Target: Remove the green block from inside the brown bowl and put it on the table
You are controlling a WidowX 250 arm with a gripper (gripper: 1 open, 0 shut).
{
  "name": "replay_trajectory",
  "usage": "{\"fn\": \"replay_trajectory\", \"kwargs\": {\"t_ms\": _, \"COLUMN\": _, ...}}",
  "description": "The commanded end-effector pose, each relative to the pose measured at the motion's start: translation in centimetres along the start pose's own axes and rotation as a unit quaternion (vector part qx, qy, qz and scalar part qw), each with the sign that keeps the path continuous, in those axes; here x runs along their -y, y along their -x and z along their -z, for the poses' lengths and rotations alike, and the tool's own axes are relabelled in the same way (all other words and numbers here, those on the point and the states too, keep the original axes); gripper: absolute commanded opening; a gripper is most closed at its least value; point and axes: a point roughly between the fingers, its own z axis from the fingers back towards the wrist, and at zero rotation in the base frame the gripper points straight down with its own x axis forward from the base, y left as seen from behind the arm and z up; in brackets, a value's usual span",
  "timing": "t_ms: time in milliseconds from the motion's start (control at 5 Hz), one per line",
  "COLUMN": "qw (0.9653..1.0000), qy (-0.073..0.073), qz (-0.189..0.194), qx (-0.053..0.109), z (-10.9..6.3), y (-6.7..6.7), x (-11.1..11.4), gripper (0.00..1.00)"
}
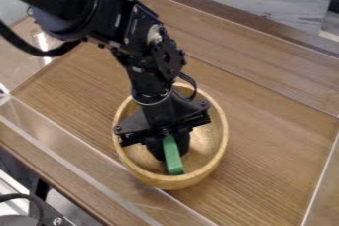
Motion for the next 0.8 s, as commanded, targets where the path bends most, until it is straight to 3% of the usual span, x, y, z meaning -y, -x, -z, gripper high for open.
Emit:
{"fn": "replay_trajectory", "kwargs": {"t_ms": 0, "qw": 0.9999, "qy": -0.001, "qz": 0.011, "qx": 0.001, "z": -0.9, "y": 0.0, "x": 0.3, "gripper": 0.0}}
{"fn": "replay_trajectory", "kwargs": {"t_ms": 400, "qw": 0.9995, "qy": -0.005, "qz": -0.029, "qx": 0.014, "z": -1.4, "y": -1.7, "x": 0.1, "gripper": 0.0}}
{"fn": "replay_trajectory", "kwargs": {"t_ms": 600, "qw": 0.9993, "qy": -0.006, "qz": -0.032, "qx": 0.016, "z": -2.3, "y": -1.6, "x": 0.1, "gripper": 0.0}}
